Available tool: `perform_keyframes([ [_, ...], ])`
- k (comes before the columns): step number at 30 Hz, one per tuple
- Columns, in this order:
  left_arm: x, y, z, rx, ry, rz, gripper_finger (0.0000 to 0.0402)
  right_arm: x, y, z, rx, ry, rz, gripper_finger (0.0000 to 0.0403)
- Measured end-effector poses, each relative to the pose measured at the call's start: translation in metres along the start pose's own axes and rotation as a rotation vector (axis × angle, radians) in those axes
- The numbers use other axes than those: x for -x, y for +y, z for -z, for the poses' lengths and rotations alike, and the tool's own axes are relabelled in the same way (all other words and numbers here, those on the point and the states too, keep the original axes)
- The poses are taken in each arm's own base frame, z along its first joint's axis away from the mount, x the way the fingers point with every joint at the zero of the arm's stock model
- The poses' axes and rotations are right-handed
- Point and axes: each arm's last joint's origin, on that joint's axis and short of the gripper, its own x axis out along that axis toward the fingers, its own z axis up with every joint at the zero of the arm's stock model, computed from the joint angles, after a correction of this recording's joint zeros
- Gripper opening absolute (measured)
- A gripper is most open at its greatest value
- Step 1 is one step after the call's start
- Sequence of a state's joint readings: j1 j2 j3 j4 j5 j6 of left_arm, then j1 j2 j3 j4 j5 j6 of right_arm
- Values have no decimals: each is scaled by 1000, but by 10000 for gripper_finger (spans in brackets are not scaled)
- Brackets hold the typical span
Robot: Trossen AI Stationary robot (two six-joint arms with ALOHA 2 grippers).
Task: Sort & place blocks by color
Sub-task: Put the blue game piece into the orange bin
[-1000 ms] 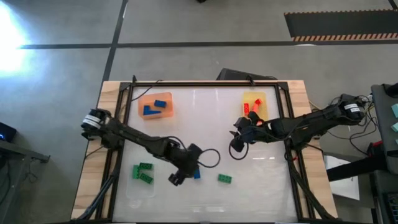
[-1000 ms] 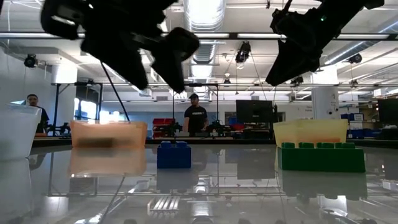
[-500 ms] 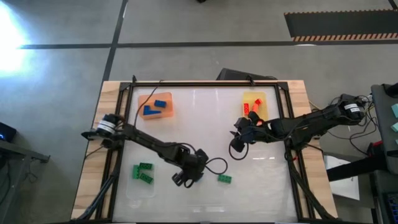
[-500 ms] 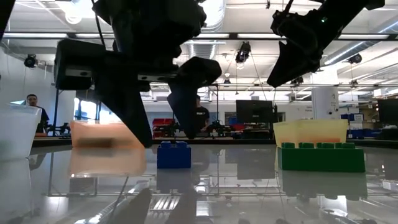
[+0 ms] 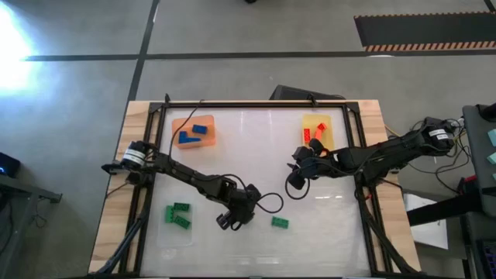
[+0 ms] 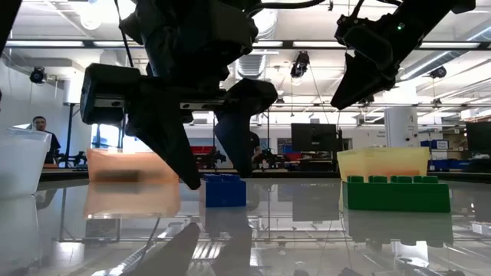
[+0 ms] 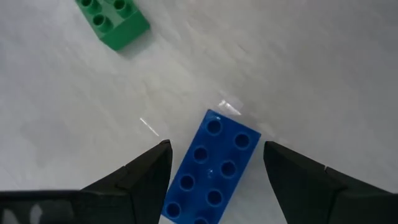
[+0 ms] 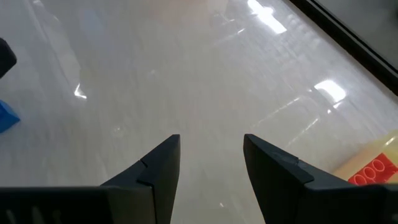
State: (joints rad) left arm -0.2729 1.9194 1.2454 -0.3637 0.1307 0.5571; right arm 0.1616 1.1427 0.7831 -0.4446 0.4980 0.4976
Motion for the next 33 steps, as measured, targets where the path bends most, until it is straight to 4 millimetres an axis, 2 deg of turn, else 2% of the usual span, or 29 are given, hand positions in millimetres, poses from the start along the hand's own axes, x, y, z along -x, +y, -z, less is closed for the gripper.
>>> perform_keyframes([
  [7, -3, 2, 2, 2, -28, -11, 225, 0, 0, 0, 0, 0, 0, 166],
  [12, -17, 1, 8, 39, -29, 51, 186, 0, 0, 0, 0, -1, 0, 166],
  [17, -23, 1, 9, 68, -47, 85, 144, 0, 0, 0, -1, -1, 0, 166],
  [19, -21, 2, 9, 87, -48, 83, 130, 0, 0, 0, -1, -1, -1, 166],
  [26, -9, 2, 5, 116, 7, -43, 129, 0, 0, 0, 16, -6, -3, 166],
  [33, 17, -4, 0, 210, 74, -148, 129, 0, 1, -1, 37, -12, -5, 166],
])
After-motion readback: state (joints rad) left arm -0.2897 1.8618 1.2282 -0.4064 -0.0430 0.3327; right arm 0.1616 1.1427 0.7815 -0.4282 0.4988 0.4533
